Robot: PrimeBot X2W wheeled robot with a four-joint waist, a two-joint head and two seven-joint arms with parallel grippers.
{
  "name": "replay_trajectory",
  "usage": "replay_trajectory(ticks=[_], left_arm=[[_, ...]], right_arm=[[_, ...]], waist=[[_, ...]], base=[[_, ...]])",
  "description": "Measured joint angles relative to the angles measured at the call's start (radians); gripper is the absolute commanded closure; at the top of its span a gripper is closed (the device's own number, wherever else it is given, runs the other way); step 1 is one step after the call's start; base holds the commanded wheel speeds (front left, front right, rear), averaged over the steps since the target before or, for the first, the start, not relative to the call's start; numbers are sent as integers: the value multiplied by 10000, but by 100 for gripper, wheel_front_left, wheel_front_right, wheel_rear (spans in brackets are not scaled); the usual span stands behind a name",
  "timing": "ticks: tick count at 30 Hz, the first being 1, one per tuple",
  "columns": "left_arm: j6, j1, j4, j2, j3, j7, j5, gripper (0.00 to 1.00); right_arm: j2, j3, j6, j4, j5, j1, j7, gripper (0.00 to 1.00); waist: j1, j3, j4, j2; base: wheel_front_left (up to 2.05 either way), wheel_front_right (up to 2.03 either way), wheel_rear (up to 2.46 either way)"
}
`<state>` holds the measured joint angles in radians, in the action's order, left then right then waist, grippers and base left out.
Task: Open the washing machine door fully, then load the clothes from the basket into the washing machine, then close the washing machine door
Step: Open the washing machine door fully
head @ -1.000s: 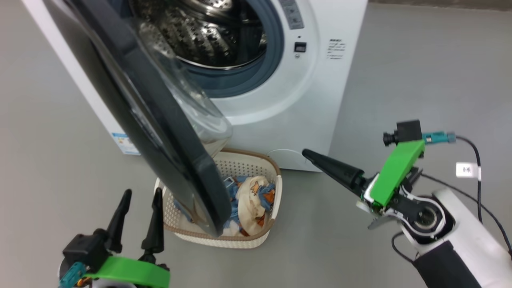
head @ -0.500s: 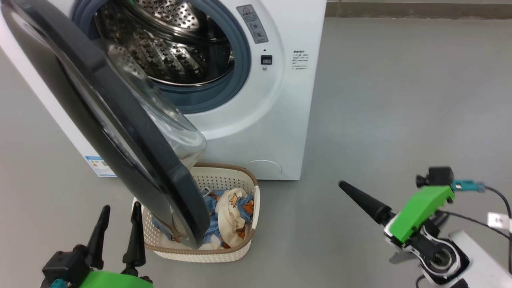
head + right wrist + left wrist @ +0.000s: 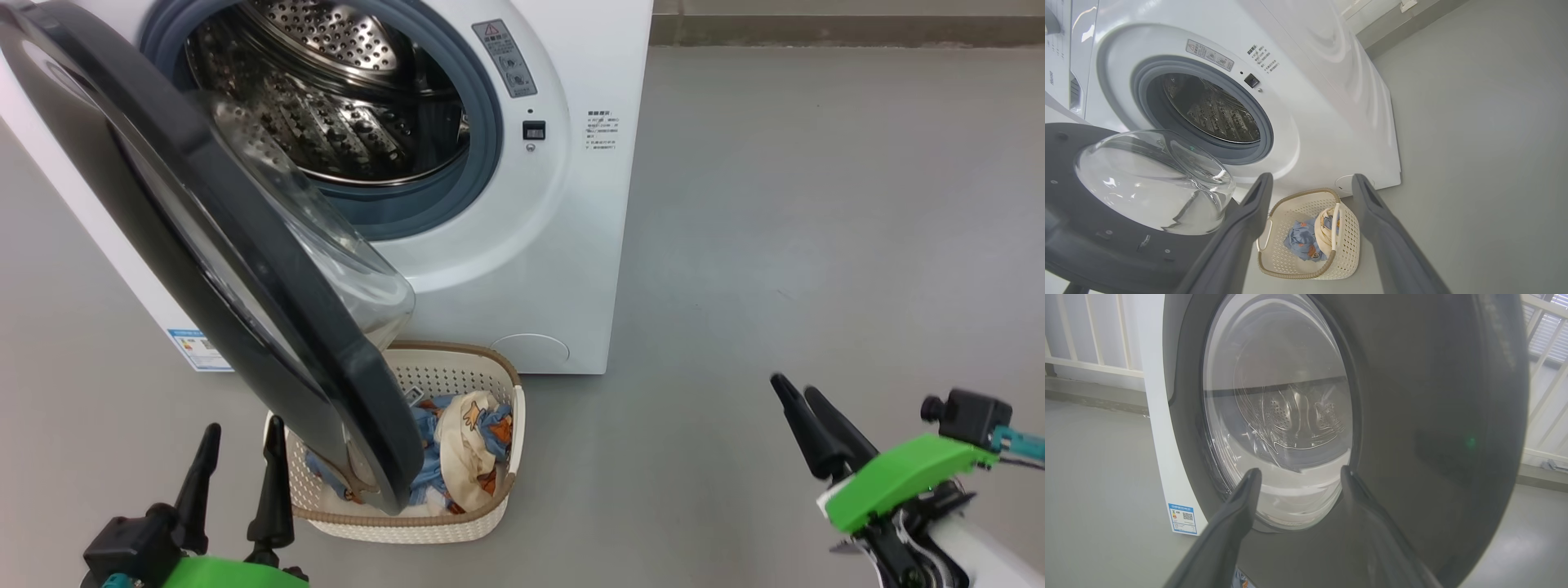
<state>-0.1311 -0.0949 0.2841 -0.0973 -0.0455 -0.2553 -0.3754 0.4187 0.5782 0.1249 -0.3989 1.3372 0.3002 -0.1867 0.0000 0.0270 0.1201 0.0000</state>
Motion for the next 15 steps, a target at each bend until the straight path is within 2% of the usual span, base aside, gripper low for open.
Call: replay_trajectory(ticks=[5, 7, 9, 15], left_arm=[[0, 112, 2, 6, -2, 0, 0, 0], [0, 156, 2, 8, 4, 0, 0, 0], [0, 173, 4, 10, 2, 0, 0, 0], [0, 172, 4, 40, -38, 0, 2, 0]], right_arm=[[215, 366, 0, -481, -869, -103, -585, 0], [153, -88, 0, -522, -1338, -113, -616, 0], [142, -577, 0, -545, -2493, -125, -617, 0], [-556, -1900, 0, -42, -4418, -703, -627, 0]], waist=[[0, -24, 5, 0], [-1, -22, -12, 0], [0, -5, -23, 0], [0, 54, -4, 0]], base=[[0, 0, 0], [0, 0, 0], [0, 0, 0], [0, 0, 0]])
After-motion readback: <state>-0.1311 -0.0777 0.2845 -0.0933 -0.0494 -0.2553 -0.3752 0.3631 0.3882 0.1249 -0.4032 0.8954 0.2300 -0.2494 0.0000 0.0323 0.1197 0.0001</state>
